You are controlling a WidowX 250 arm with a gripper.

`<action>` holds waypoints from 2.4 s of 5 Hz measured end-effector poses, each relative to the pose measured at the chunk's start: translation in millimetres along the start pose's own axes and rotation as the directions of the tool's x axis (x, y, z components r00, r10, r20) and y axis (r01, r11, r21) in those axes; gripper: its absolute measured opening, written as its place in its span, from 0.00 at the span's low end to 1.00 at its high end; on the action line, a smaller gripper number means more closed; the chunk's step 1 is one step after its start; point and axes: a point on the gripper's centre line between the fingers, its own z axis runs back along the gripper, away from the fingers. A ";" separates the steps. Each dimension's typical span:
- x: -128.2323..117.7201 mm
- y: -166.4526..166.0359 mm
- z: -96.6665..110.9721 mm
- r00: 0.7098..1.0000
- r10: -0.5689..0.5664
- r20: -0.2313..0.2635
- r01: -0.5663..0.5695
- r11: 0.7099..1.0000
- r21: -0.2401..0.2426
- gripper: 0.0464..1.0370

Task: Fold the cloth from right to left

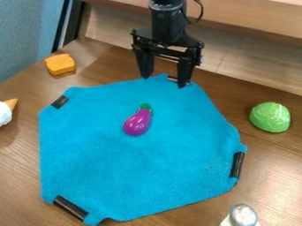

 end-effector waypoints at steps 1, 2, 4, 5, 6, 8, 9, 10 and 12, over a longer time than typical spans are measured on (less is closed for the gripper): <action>-3.5 -0.5 -14.0 0.999 0.006 -0.040 -0.006 1.000 0.004 0.96; -6.4 -26.9 -26.5 0.999 -0.025 -0.042 0.024 1.000 -0.014 0.96; -16.2 -76.7 -44.4 0.994 -0.086 -0.072 0.081 0.994 -0.071 0.96; -26.5 -101.0 -55.2 0.990 -0.098 -0.099 0.090 0.993 -0.080 0.96; -32.1 -122.6 -63.9 0.989 -0.097 -0.113 0.085 0.991 -0.106 0.96; -41.1 -137.7 -79.4 0.989 -0.075 -0.128 0.065 0.994 -0.084 0.96; -45.1 -135.7 -92.0 0.986 -0.055 -0.157 0.046 0.997 -0.059 0.91; -44.9 -134.1 -92.7 0.988 -0.032 -0.154 0.026 0.999 -0.039 0.62; -44.0 -137.1 -91.6 0.986 -0.043 -0.158 0.035 0.998 -0.055 0.13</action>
